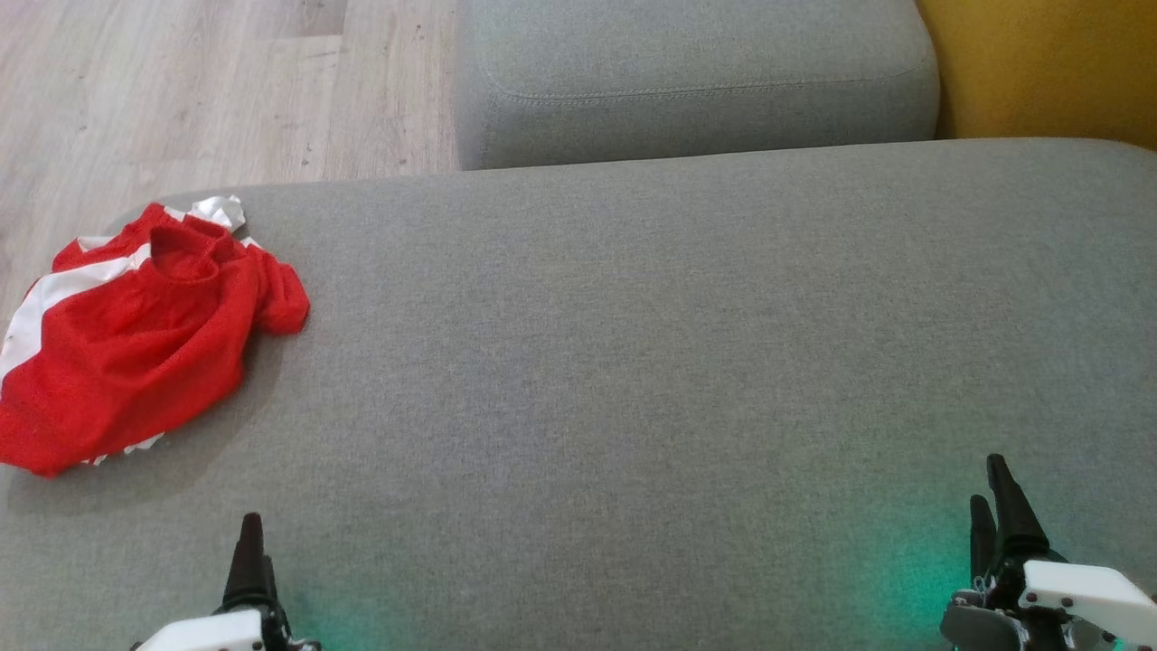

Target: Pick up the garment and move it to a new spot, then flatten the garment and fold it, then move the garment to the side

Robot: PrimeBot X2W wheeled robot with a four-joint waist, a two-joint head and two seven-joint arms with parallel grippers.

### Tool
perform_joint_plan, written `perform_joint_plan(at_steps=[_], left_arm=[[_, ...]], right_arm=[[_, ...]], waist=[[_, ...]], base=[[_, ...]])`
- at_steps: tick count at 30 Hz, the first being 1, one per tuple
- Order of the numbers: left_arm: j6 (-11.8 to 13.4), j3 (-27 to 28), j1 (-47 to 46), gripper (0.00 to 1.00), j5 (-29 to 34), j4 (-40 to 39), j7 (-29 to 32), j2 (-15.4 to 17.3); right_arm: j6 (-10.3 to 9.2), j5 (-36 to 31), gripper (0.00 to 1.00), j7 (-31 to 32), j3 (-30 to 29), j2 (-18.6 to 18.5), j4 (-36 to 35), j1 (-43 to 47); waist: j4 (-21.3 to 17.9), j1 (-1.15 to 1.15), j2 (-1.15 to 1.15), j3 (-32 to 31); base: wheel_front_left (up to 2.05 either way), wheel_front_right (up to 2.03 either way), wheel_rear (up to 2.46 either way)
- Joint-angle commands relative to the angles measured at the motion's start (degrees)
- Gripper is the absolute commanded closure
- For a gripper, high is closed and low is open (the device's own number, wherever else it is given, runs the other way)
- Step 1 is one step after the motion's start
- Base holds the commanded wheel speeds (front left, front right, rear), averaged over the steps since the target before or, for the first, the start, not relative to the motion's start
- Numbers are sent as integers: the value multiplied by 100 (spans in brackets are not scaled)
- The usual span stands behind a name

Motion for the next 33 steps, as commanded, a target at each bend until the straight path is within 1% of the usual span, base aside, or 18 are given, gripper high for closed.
perform_joint_plan(at_steps=[1,10,11,19,20,25,33], left_arm=[[-5,-13,-237,0,193,-232,-87,36],[49,-115,-231,0,807,-405,-240,41],[49,-115,-231,0,807,-405,-240,41],[189,-273,-223,0,1406,-527,-376,44],[218,-320,-217,0,1557,-562,-410,45],[262,-464,-216,0,1920,-586,-494,48],[400,-672,-232,0,2583,-663,-630,51]], right_arm=[[6,-181,0,-82,43,-33,-205,-215],[10,-902,0,-234,99,-37,-226,-199],[10,-902,0,-234,99,-37,-226,-199],[12,-1697,0,-369,217,-42,-304,-184],[13,-1874,0,-403,253,-43,-326,-178],[15,-2248,0,-487,310,-46,-373,-163],[18,-2971,0,-622,409,-51,-424,-121]], waist=[[-3,0,0,-10],[-15,0,0,-72],[-15,0,0,-72],[-42,0,0,-148],[-47,0,0,-167],[-55,0,0,-218],[-64,0,0,-313]], base=[[0,0,0],[0,0,0],[0,0,0],[0,0,0],[0,0,0],[0,0,0],[0,0,0]])
